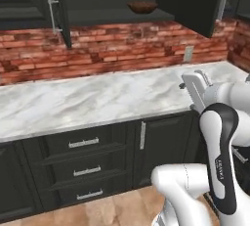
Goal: Take the smaller bowl and place it next to the appetizer plate on the dining counter , and place the larger bowl next to the plate with cooked food.
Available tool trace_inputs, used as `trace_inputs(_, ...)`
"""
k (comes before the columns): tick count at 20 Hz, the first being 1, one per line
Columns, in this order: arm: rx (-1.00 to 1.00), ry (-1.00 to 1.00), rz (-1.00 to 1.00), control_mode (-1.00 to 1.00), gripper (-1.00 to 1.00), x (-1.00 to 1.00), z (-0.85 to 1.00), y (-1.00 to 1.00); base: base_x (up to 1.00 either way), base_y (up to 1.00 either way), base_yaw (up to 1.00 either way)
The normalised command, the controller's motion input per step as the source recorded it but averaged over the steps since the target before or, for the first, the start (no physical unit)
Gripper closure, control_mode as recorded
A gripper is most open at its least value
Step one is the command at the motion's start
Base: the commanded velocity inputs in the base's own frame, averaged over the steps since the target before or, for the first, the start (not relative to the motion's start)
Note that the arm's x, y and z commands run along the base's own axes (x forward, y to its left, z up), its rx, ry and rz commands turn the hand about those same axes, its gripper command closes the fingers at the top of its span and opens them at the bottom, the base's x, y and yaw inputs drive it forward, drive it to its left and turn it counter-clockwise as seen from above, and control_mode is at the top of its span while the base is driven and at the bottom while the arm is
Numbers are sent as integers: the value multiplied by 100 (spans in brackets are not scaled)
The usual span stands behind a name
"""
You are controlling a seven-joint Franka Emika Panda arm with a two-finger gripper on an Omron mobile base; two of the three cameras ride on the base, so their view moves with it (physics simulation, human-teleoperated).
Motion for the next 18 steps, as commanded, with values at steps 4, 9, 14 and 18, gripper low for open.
trace_inputs(4, 0, 0, 0, 100, -100, 0, 0, 0, 95, -31, 0)
trace_inputs(9, 0, 0, 0, 100, -100, 0, 0, 0, 100, -32, 0)
trace_inputs(14, 0, 0, 0, 100, -100, 0, 0, 0, 95, -21, 0)
trace_inputs(18, 0, 0, 0, 100, -100, 0, 0, 0, 98, 0, 0)
